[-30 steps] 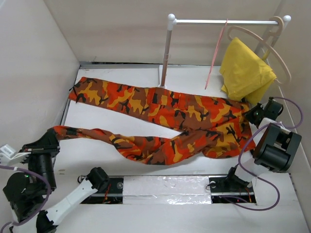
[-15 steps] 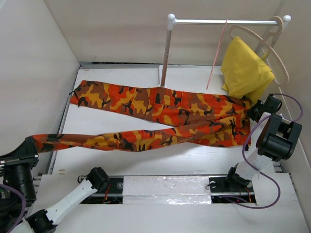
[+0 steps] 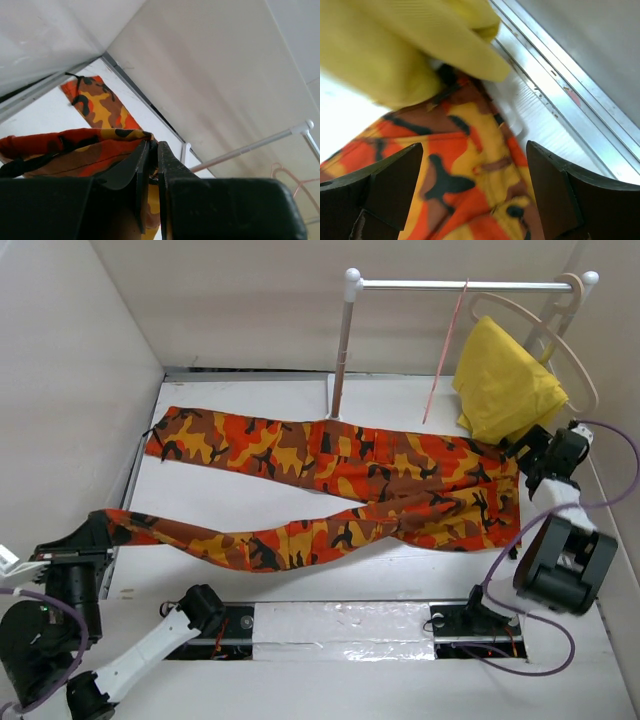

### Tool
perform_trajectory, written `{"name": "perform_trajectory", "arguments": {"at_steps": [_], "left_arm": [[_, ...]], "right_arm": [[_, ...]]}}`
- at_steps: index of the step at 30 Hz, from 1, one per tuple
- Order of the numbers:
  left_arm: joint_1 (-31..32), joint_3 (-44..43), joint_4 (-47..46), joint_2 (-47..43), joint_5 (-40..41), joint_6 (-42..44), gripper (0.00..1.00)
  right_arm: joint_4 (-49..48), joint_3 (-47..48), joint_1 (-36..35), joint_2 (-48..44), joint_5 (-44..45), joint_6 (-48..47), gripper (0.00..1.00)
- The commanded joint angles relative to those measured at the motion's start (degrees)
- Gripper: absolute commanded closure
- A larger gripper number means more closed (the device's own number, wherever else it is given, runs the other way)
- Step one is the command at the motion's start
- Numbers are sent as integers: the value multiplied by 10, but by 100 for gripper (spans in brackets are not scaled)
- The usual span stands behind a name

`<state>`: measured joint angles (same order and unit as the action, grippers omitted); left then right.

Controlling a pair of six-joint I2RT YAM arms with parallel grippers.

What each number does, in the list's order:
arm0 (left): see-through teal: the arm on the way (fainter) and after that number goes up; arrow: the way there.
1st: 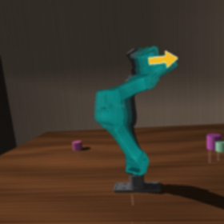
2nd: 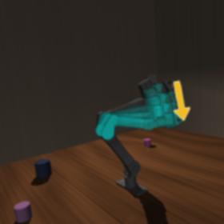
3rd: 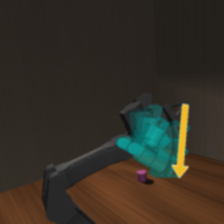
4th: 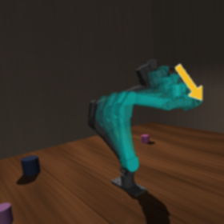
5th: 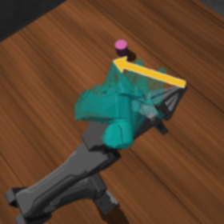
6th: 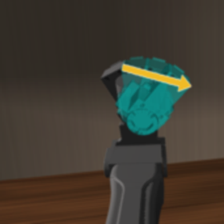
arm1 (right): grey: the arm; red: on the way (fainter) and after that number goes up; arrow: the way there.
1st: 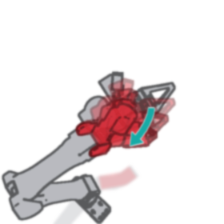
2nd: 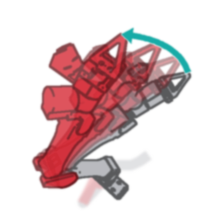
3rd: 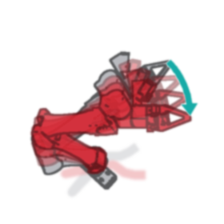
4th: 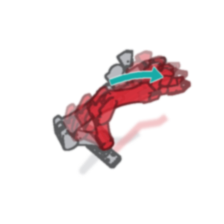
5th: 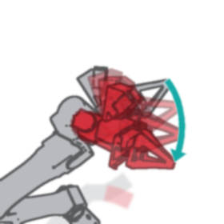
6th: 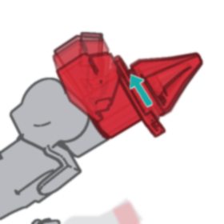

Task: Place the trousers on the hanger
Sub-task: Fold the trousers at the center of the board.

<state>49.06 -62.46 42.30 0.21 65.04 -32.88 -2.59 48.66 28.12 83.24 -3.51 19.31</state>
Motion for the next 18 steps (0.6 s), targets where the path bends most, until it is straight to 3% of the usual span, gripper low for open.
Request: {"name": "perform_trajectory", "arguments": {"at_steps": [1,4,6,11,13,15,18], "left_arm": [[2,30,-90,-37,-44,22,100],[2,45,-122,-34,-64,33,100],[2,58,-138,-33,-75,38,100],[2,80,-187,-33,-107,59,100],[2,88,-202,-35,-119,61,100],[2,95,-210,-39,-123,67,100],[2,98,-213,-42,-126,68,100]], "right_arm": [[19,-75,-10,-102,32,-5,10],[24,-144,-10,-196,53,2,14],[42,-213,5,-239,11,3,17],[84,-309,18,-369,-30,-1,42],[123,-314,24,-397,-20,-14,51],[130,-314,29,-416,-26,-20,53],[77,-319,29,-368,-37,-3,58]]}}
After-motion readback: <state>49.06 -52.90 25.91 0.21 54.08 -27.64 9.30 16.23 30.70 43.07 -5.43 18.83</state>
